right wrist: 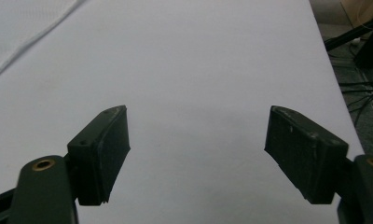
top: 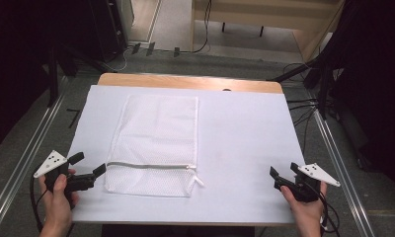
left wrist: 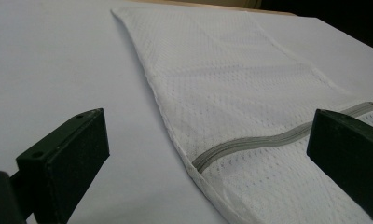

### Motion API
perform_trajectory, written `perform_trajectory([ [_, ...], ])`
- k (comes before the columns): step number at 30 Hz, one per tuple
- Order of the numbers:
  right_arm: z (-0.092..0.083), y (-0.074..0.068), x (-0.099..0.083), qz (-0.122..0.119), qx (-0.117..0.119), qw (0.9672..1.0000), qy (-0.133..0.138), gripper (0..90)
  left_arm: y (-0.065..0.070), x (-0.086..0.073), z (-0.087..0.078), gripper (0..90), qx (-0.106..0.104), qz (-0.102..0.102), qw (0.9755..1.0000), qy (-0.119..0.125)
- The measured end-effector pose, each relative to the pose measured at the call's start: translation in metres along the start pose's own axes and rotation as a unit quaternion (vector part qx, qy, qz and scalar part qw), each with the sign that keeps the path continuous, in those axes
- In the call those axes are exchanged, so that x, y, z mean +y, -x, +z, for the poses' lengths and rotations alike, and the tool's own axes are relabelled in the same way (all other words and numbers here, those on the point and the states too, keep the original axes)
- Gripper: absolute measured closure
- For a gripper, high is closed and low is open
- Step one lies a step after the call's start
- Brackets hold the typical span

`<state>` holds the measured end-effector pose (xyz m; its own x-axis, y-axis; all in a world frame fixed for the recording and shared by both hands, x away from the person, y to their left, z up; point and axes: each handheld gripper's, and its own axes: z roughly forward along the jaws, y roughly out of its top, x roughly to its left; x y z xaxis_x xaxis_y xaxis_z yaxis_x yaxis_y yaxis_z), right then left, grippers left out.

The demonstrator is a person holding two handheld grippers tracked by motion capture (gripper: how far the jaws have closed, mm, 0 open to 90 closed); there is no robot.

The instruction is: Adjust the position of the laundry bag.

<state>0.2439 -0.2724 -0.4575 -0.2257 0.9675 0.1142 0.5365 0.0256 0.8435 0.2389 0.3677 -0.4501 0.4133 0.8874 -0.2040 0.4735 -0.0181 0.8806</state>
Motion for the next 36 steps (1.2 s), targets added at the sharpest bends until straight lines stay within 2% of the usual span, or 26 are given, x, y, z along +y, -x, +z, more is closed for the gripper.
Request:
perform_trajectory([
  [3, 0.002, -0.005, 0.002, 0.001, 0.005, 1.0000, 0.003, 25.4, 0.000, 0.000, 0.000, 0.0, -0.001, 0.003, 1.0000, -0.001],
  [5, 0.004, -0.009, 0.003, 0.003, 0.012, 0.9999, 0.004, 26.5, -0.002, 0.000, -0.001, 0.0, 0.007, 0.003, 1.0000, 0.002],
  [6, 0.007, -0.019, 0.006, -0.001, 0.023, 0.9997, 0.002, 27.3, -0.004, 0.000, -0.002, 0.0, 0.003, -0.009, 0.9999, 0.007],
  [8, 0.009, -0.023, 0.007, -0.005, 0.026, 0.9996, 0.001, 27.7, -0.004, 0.000, -0.003, 0.0, 0.002, -0.014, 0.9999, 0.009],
  [9, 0.012, -0.036, 0.013, -0.015, 0.036, 0.9993, 0.002, 29.0, -0.004, 0.000, -0.003, 0.0, 0.002, -0.015, 0.9998, 0.011],
  [11, 0.016, -0.046, 0.017, -0.022, 0.042, 0.9989, 0.001, 30.5, -0.001, 0.000, -0.003, 0.0, 0.002, -0.008, 0.9999, 0.008],
  [12, 0.020, -0.054, 0.021, -0.030, 0.044, 0.9986, -0.002, 31.8, 0.000, 0.000, -0.002, 0.0, 0.002, -0.004, 1.0000, 0.008],
  [14, 0.029, -0.069, 0.026, -0.032, 0.043, 0.9986, -0.005, 35.2, 0.001, -0.001, 0.000, 0.0, 0.001, 0.000, 1.0000, 0.004],
  [15, 0.032, -0.074, 0.027, -0.031, 0.045, 0.9985, -0.007, 36.3, 0.001, -0.001, 0.001, 0.0, 0.000, 0.000, 1.0000, 0.001],
  [16, 0.032, -0.074, 0.027, -0.031, 0.045, 0.9985, -0.007, 36.3, 0.001, -0.001, 0.001, 0.0, 0.000, 0.000, 1.0000, 0.001],
  [17, 0.044, -0.094, 0.031, -0.047, 0.053, 0.9973, -0.017, 37.9, 0.001, -0.001, 0.003, 0.0, -0.001, 0.000, 1.0000, -0.001],
  [19, 0.050, -0.106, 0.035, -0.055, 0.060, 0.9965, -0.018, 39.0, 0.002, -0.001, 0.003, 0.0, -0.001, 0.000, 1.0000, -0.001],
  [20, 0.050, -0.106, 0.035, -0.055, 0.060, 0.9965, -0.018, 39.0, 0.002, -0.001, 0.003, 0.0, -0.001, 0.000, 1.0000, -0.001],
  [21, 0.059, -0.123, 0.041, -0.058, 0.066, 0.9959, -0.020, 41.3, 0.002, -0.002, 0.001, 0.0, -0.002, 0.002, 1.0000, -0.002],
  [23, 0.065, -0.134, 0.043, -0.062, 0.065, 0.9957, -0.024, 44.8, 0.002, -0.002, 0.000, 0.0, -0.001, 0.003, 1.0000, -0.002],
  [25, 0.075, -0.152, 0.044, -0.074, 0.052, 0.9954, -0.031, 50.6, 0.001, -0.003, -0.001, 0.0, -0.002, -0.003, 1.0000, 0.001],
  [28, 0.089, -0.169, 0.042, -0.083, 0.060, 0.9941, -0.036, 53.6, 0.001, -0.002, 0.000, 0.0, -0.003, -0.004, 1.0000, 0.001],
  [33, 0.109, -0.183, 0.041, -0.078, 0.062, 0.9938, -0.049, 57.5, 0.004, -0.003, 0.001, 0.0, -0.006, -0.001, 1.0000, -0.001],
  [36, 0.120, -0.192, 0.040, -0.094, 0.056, 0.9923, -0.059, 61.6, 0.005, -0.003, 0.003, 0.0, -0.006, 0.000, 1.0000, -0.003],
])
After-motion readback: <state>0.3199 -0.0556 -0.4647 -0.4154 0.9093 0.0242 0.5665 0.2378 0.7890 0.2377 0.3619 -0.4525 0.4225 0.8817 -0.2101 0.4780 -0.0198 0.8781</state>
